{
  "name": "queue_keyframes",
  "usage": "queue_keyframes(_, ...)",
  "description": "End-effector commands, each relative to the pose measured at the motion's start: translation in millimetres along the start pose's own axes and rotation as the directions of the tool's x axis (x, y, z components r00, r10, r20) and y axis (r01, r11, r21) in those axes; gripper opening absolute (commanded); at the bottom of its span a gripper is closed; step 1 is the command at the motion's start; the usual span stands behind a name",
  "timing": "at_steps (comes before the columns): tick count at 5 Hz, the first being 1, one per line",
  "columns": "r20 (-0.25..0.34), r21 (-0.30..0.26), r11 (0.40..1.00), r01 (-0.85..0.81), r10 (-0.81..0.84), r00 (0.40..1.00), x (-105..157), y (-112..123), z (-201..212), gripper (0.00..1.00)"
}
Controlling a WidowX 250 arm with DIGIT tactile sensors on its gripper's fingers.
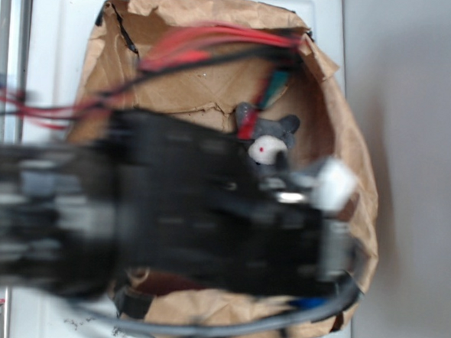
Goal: Grab the shell.
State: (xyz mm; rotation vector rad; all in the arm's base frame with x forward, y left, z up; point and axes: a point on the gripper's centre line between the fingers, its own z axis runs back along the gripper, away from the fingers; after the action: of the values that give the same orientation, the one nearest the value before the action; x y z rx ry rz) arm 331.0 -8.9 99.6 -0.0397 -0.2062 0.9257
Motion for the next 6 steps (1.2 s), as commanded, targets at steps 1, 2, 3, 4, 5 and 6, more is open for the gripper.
queue_keyframes(1,0.089,-0.095,0.995,-0.01,0.019,0.996,33,-26,14,1.0)
queue_keyframes(2,0.125,-0.085,0.996,0.001,0.01,0.992,17,4,41,1.0)
queue_keyframes(3,0.109,-0.084,0.996,0.006,0.004,0.994,12,15,53,1.0)
queue_keyframes(4,0.098,-0.094,0.996,-0.005,0.015,0.995,13,10,55,1.0)
queue_keyframes(5,0.066,-0.064,0.998,0.004,0.0,0.998,19,4,38,1.0)
queue_keyframes(6,0.065,-0.03,0.999,-0.014,0.016,0.998,12,11,19,1.0)
